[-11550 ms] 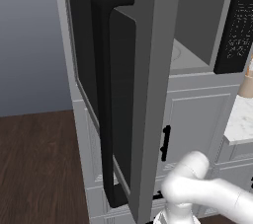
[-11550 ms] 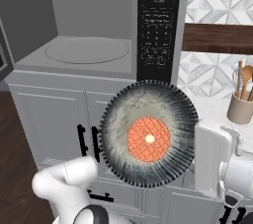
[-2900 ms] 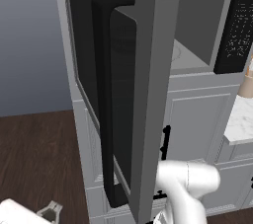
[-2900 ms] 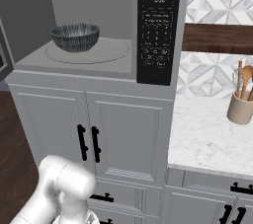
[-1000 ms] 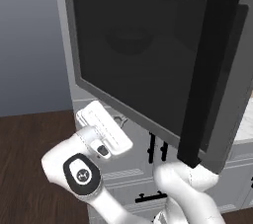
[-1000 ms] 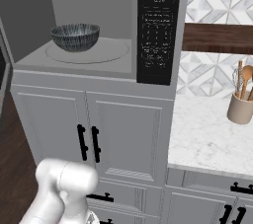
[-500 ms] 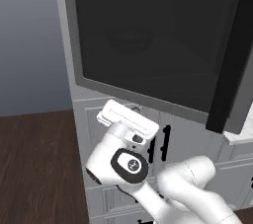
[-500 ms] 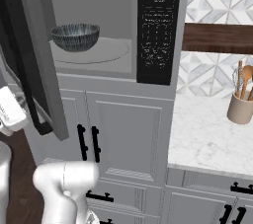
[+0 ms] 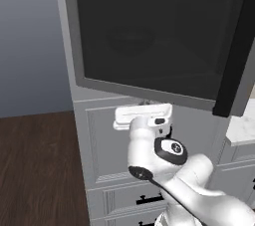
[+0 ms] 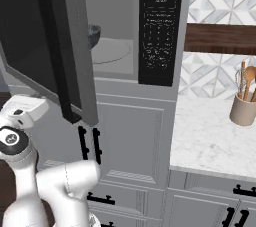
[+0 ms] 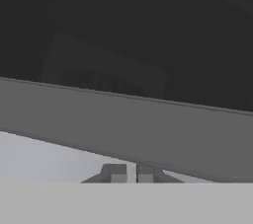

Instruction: Open the microwave, place the bowl with waffle inside the microwave, then close the microwave door and turn it on.

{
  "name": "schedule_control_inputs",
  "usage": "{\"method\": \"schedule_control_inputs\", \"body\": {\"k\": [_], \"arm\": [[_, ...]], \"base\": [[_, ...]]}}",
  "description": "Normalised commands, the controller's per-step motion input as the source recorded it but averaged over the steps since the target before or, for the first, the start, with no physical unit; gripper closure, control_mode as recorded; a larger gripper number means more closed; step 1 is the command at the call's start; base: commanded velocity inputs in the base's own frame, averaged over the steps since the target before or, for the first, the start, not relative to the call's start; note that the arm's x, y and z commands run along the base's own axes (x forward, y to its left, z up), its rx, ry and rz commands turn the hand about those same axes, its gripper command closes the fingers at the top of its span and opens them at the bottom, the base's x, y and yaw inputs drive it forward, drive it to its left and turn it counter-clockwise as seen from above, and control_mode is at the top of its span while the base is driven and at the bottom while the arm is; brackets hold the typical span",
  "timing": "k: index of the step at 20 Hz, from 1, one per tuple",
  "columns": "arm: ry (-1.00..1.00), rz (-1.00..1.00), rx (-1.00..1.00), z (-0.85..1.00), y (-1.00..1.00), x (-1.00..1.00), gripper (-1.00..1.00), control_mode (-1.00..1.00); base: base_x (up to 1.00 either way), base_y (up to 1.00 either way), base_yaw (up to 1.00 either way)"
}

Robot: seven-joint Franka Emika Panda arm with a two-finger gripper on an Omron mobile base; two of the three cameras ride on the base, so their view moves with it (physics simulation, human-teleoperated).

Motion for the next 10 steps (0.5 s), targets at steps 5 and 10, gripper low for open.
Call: {"method": "schedule_control_inputs", "body": {"k": [5, 10], "arm": [[0.51, 0.16, -0.39, 1.0, 0.0, -0.54, 1.0, -1.0], [0.55, 0.17, -0.45, 0.96, -0.02, -0.33, 1.0, -1.0]], "base": [[0.0, 0.0, 0.0], [0.0, 0.0, 0.0]]}}
